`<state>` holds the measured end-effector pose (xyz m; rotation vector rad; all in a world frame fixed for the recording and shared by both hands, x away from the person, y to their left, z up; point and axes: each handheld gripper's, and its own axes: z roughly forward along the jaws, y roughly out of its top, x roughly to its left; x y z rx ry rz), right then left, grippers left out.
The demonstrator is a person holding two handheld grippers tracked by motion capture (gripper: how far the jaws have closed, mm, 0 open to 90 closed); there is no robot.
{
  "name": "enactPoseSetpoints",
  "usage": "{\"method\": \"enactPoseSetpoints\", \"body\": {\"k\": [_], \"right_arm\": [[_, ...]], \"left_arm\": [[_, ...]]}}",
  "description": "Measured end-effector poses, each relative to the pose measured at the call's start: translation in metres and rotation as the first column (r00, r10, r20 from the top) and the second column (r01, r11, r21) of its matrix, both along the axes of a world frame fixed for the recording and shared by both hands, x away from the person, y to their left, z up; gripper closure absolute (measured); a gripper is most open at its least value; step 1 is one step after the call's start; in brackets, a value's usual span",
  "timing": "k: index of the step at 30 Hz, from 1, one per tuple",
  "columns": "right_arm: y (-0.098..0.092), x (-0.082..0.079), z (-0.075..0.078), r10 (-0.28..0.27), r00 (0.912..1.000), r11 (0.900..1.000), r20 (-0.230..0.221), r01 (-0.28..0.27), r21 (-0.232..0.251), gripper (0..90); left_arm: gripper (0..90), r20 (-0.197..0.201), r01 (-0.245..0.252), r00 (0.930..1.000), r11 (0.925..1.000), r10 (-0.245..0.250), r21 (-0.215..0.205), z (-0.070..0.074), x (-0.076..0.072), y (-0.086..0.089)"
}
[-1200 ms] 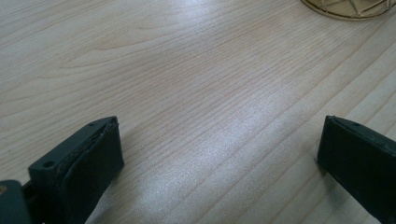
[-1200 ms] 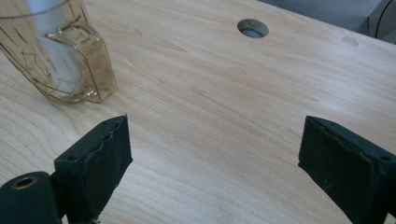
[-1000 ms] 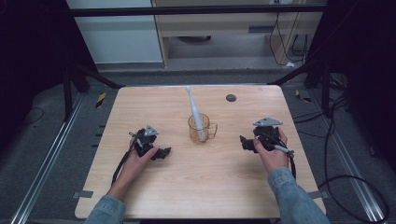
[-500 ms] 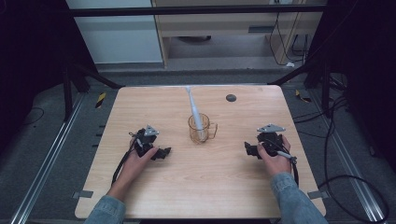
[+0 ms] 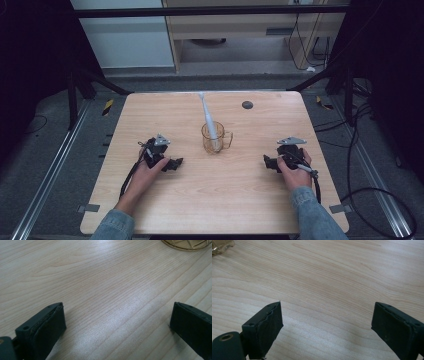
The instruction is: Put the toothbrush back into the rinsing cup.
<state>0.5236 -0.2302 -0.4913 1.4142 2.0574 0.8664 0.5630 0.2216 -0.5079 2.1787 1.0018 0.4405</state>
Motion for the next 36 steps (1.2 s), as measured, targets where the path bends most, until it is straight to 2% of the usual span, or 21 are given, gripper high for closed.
{"method": "enactPoseSetpoints", "body": {"k": [12,24,30,36], "right_arm": [[-0.003,0.014,-0.012,-0.03,0.9996,0.998,-0.003,0.03,0.056,10.7],[-0.002,0.02,-0.019,-0.049,0.9988,0.996,-0.006,0.049,0.08,9.9],[-0.001,0.021,-0.019,-0.053,0.9986,0.995,-0.006,0.054,0.081,8.7],[0.005,0.022,-0.02,-0.041,0.9991,0.999,-0.012,0.042,0.034,5.8]], "left_arm": [[0.0,0.0,0.0,1.0,1.0,0.0,0.0,0.0,0.0,0.0],[0.0,0.0,0.0,1.0,1.0,0.0,0.0,0.0,0.0,0.0],[0.0,0.0,0.0,1.0,1.0,0.0,0.001,0.0,0.0,0.0],[0.0,0.0,0.0,1.0,1.0,0.0,0.0,0.0,0.0,0.0]]}}
